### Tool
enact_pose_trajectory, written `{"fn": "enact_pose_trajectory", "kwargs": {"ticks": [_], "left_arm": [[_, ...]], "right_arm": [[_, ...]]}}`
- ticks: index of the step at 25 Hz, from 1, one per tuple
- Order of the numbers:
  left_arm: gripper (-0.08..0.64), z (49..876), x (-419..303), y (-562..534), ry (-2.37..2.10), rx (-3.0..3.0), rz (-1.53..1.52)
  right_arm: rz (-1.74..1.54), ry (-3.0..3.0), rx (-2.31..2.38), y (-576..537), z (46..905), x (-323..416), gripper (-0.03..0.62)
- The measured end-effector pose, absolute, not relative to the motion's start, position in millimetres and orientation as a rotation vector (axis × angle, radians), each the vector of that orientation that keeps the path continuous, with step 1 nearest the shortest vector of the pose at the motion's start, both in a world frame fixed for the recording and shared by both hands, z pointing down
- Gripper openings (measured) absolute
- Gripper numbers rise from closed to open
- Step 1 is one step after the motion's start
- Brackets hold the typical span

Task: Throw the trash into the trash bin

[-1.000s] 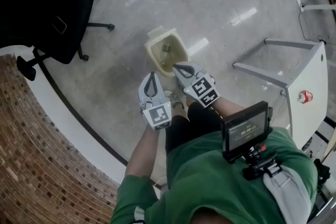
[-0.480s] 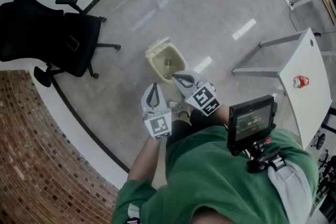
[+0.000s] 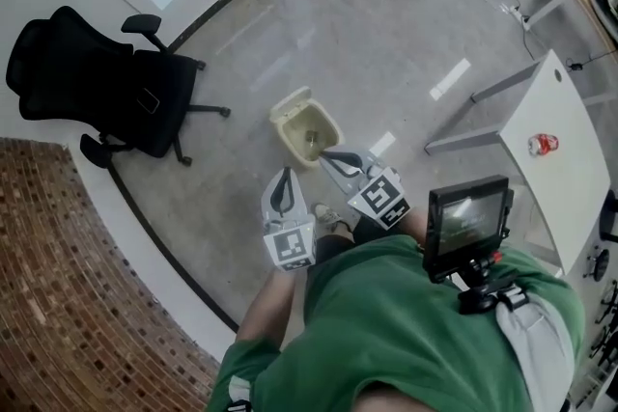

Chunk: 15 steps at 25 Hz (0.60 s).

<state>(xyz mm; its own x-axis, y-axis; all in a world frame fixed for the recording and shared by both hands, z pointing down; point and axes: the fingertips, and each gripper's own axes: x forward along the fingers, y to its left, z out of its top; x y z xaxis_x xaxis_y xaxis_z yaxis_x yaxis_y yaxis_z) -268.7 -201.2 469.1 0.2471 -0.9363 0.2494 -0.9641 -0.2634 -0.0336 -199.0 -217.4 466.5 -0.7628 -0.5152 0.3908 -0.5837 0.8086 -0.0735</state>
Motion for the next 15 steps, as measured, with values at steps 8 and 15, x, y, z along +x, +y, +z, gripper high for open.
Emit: {"fn": "enact_pose_trajectory", "kwargs": {"ticks": [8, 15], "left_arm": [[0.006, 443, -234, -179, -1.929, 2.328, 0.282], [0.006, 429, -193, -141, -2.006, 2.271, 0.248]], "right_arm": [[0.195, -2.733, 0.764, -195, 433, -168, 0.003], [0.171, -2.793, 0.738, -159, 417, -121, 0.004]]}}
